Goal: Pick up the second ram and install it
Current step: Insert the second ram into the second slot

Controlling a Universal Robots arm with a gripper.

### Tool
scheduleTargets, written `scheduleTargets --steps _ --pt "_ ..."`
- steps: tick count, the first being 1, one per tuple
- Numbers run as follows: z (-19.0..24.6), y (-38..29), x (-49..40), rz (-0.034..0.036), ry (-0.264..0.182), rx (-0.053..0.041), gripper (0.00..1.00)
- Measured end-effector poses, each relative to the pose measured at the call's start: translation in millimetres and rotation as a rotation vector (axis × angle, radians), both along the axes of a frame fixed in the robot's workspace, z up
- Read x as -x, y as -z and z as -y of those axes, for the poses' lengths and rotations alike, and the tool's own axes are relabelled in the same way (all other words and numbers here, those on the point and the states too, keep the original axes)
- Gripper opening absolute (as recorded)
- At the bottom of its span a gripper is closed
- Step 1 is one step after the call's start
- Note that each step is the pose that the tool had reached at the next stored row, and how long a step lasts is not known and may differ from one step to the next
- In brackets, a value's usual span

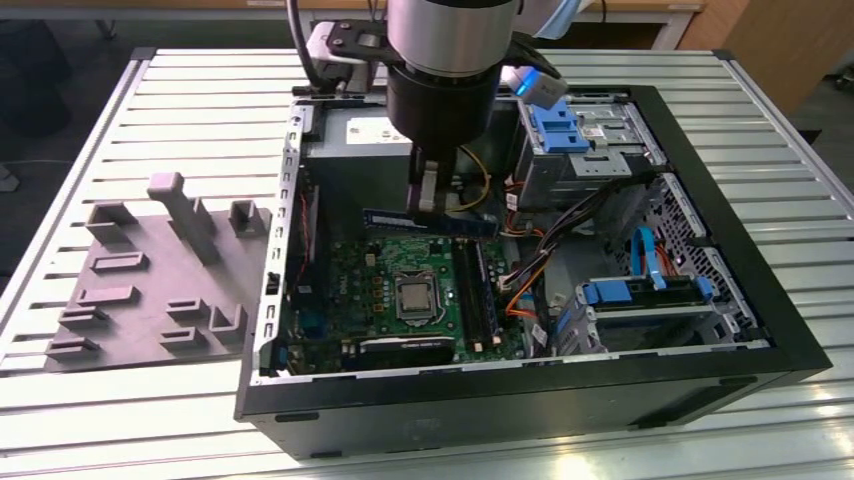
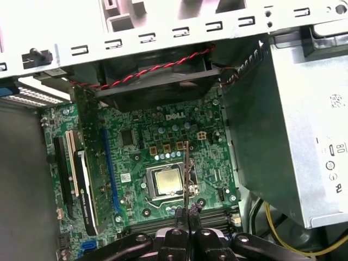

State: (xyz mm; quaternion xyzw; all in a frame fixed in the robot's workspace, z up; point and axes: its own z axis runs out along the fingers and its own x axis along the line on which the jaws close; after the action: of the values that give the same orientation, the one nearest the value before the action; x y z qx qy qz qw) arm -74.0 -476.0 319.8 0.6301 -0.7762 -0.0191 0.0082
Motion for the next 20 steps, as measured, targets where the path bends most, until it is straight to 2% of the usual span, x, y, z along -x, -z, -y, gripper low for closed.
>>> scheduleTargets --steps 20 --pt "0.1 0.1 -1.1 0.0000 0.119 0.0014 0.12"
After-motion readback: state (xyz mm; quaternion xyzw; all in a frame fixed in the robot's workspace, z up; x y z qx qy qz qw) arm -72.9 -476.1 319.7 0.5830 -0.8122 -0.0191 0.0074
